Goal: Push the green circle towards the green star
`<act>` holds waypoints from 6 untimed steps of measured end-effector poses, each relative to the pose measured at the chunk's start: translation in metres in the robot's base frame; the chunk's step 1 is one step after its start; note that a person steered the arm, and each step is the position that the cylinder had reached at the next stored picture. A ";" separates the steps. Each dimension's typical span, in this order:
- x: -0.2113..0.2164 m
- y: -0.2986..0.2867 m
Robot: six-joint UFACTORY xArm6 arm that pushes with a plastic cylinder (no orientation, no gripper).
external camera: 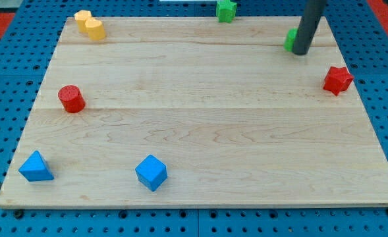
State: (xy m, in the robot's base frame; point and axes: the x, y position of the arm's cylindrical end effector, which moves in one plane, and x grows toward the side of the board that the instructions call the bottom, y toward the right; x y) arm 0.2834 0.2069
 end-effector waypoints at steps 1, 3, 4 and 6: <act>-0.012 -0.010; -0.028 -0.009; -0.038 -0.052; -0.059 -0.003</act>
